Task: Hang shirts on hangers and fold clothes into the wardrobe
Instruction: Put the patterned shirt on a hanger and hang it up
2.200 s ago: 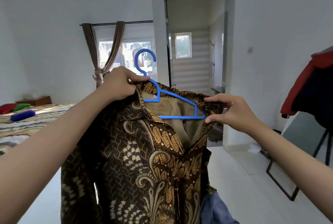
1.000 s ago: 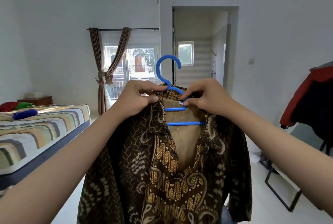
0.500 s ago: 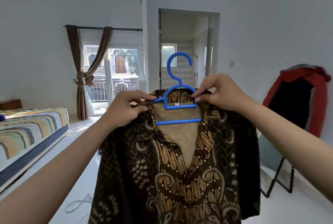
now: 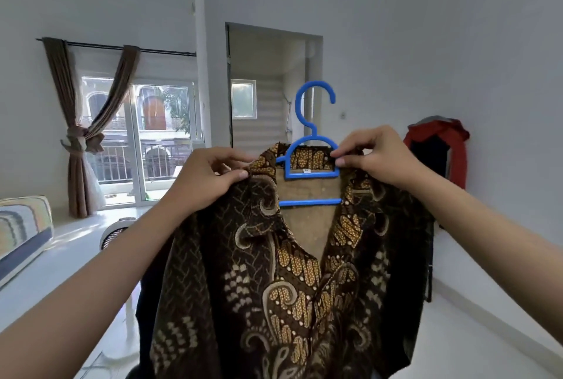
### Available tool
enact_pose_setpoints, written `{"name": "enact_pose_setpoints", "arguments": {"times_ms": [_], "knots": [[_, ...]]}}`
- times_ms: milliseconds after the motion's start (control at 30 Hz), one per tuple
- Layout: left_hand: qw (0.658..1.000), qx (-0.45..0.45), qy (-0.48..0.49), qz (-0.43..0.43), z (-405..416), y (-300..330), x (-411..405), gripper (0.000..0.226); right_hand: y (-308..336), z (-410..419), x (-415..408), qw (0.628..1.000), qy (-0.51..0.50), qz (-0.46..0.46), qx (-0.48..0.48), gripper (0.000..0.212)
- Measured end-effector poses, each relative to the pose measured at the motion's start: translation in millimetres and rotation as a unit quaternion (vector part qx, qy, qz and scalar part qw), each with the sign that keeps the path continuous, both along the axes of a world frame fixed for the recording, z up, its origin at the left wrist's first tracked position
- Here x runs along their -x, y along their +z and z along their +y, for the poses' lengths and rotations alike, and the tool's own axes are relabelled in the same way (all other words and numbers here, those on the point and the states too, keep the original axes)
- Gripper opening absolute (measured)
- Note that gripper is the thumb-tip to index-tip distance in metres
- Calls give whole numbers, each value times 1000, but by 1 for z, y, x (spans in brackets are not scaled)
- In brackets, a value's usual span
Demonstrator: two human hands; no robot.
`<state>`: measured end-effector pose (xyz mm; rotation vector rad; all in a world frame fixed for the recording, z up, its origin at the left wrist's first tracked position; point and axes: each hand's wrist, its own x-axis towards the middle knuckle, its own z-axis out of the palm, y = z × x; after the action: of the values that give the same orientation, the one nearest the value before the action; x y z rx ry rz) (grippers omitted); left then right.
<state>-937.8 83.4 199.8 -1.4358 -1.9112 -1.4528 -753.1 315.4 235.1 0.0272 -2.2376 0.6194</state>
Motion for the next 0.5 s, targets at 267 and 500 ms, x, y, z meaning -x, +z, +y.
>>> {"name": "enact_pose_setpoints", "arguments": {"times_ms": [267,500], "knots": [[994,-68,-81,-15,-5,-2,-82,32,-20,-49,-94,984,-96,101,-114,41],[976,-23,-212,-49,-5,-8,-176,23,-51,-99,-188,923,-284,96,-240,71]]}}
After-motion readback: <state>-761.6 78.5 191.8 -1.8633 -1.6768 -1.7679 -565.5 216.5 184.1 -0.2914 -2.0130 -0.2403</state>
